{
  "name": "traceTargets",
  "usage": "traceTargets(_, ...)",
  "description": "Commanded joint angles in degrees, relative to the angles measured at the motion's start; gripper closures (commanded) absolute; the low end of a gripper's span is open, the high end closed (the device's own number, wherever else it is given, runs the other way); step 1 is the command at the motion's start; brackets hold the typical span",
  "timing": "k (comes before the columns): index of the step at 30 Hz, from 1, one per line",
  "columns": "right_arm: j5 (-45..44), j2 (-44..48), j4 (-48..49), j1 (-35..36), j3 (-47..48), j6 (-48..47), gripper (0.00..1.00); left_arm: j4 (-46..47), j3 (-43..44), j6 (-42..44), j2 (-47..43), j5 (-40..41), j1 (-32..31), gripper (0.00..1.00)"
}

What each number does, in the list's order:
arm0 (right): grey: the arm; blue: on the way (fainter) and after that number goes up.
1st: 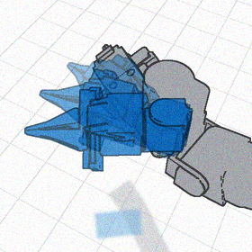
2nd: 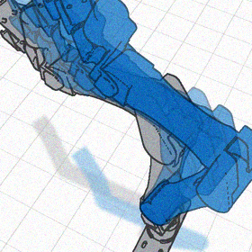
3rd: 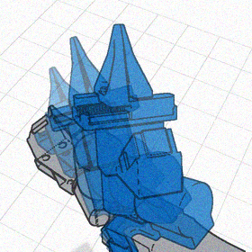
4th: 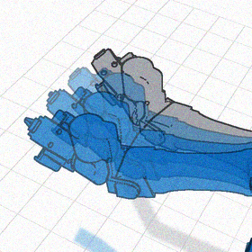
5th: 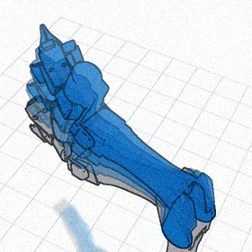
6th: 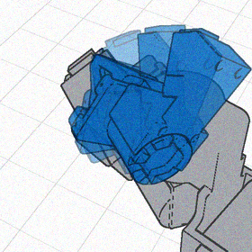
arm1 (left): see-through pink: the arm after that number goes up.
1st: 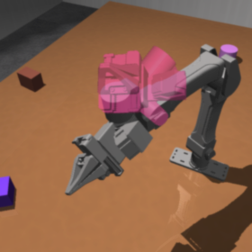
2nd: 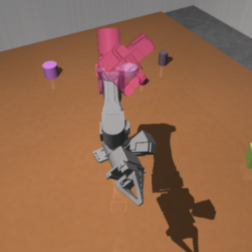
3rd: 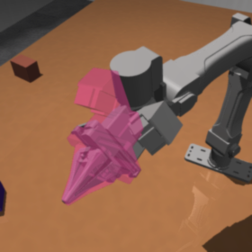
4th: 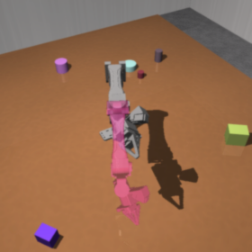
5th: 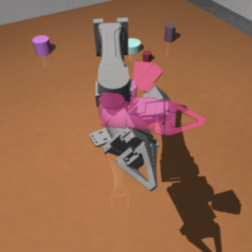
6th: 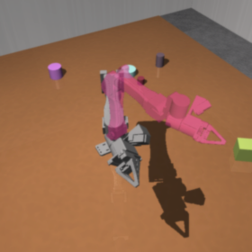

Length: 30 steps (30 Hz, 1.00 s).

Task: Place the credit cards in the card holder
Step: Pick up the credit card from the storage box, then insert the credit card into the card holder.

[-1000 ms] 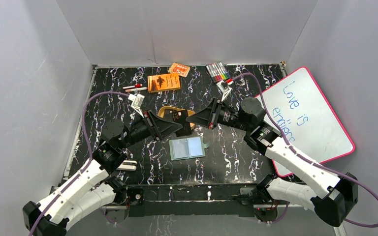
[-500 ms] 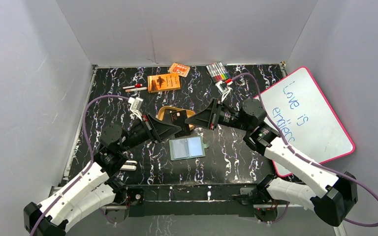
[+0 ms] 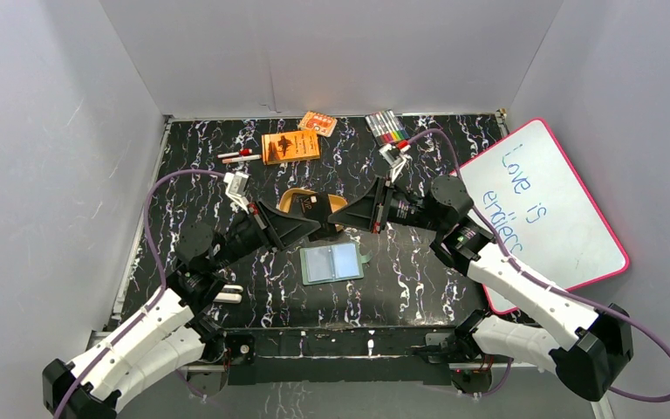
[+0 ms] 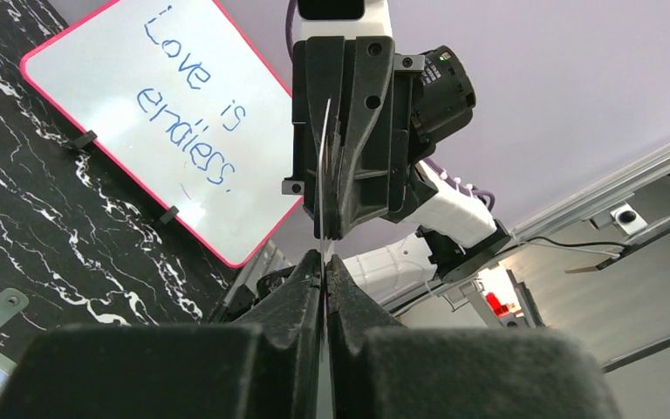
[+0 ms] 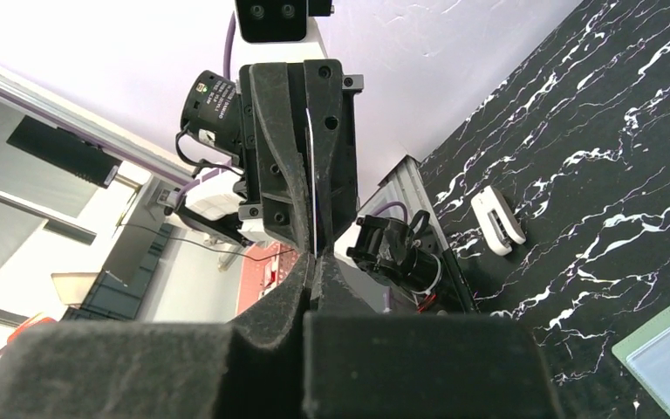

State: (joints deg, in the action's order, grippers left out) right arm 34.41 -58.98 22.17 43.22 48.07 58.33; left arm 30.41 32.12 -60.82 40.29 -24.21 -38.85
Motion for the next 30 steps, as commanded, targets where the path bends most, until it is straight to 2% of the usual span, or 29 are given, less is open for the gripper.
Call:
traceTargets(1,0.57,1.25,2.32,0.06,0.4,-1.79,1.0,1.3,-0.35,0.37,0.26,0.37,-0.11,0.93)
traceTargets(2,-0.51,1.75,-0.49,0.04,1.17,-3.81,1.0,-0.91,0.0,1.44,0.03,0.88,-0.13,0.74)
traceTargets(3,-2.41,2.5,-5.38,0.04,2.31,-6.41,1.0,-4.75,0.56,3.0,-0.54,2.11,-0.1,0.45)
traceTargets(4,-6.34,3.34,-10.36,0.02,3.72,-9.77,1.0,-9.52,1.43,4.63,-1.35,4.22,-0.15,0.31)
traceTargets(5,-9.77,4.07,-15.9,0.02,5.04,-12.92,1.0,-14.81,1.98,6.2,-2.38,7.0,-0.13,0.22)
traceTargets(6,-13.26,4.49,-21.55,0.02,6.3,-15.83,1.0,-20.86,2.59,7.24,-3.46,10.74,-0.17,0.19)
traceTargets(8,-19.43,4.63,-30.89,0.07,7.6,-20.17,1.0,-32.89,3.44,6.74,-5.18,19.28,-0.16,0.16)
traceTargets(10,-22.38,4.18,-35.76,0.05,6.4,-22.1,1.0,-41.58,3.55,5.24,-5.5,25.59,-0.13,0.15)
traceTargets(14,-20.96,2.68,-34.71,0.08,-1.17,-19.65,1.0,-48.58,1.6,3.57,0.31,26.58,-0.17,0.18)
traceTargets(23,-17.82,-3.49,-21.67,0.15,-12.16,-13.2,1.0,-41.53,-3.86,4.56,12.82,20.65,-0.17,0.29)
traceTargets(26,-19.35,-5.25,-16.38,0.02,-14.89,-11.39,1.0,-39.59,-4.74,4.8,14.93,21.18,-0.17,0.33)
traceTargets(30,-19.5,-9.49,-10.9,0.05,-17.2,-10.02,1.0,-37.81,-5.97,4.97,16.61,21.98,-0.15,0.33)
